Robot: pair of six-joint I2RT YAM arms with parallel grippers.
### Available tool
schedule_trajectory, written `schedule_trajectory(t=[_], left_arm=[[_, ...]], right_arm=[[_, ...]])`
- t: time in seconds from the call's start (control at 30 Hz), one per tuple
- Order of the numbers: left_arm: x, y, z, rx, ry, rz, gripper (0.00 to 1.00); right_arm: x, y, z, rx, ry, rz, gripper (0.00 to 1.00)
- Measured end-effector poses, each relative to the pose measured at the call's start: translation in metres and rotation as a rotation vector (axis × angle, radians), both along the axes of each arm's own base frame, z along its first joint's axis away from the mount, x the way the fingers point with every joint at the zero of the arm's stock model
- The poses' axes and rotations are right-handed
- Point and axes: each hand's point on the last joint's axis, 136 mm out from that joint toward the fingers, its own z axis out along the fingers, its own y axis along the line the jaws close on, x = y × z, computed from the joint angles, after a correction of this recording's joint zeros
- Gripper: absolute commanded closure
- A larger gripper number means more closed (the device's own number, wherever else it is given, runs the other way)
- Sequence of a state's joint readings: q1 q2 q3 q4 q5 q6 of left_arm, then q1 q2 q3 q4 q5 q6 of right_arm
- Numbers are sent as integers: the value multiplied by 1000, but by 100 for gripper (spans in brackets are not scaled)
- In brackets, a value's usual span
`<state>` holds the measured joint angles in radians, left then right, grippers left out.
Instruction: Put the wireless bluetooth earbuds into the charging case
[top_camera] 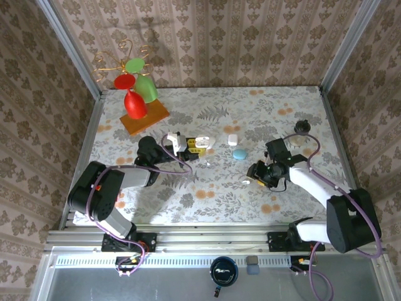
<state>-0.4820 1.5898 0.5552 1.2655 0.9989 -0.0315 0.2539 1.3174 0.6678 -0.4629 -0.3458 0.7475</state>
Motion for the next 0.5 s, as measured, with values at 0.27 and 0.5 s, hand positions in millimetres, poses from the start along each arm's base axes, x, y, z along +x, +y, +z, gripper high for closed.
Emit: schedule_trajectory(t=[0.27, 0.5], left_arm=[[0, 0, 0, 0, -2, 1, 95], [0, 0, 0, 0, -3, 1, 95]], right_arm=[[8, 13, -21, 59, 55, -8, 55], [8, 16, -29, 65, 81, -5, 57]])
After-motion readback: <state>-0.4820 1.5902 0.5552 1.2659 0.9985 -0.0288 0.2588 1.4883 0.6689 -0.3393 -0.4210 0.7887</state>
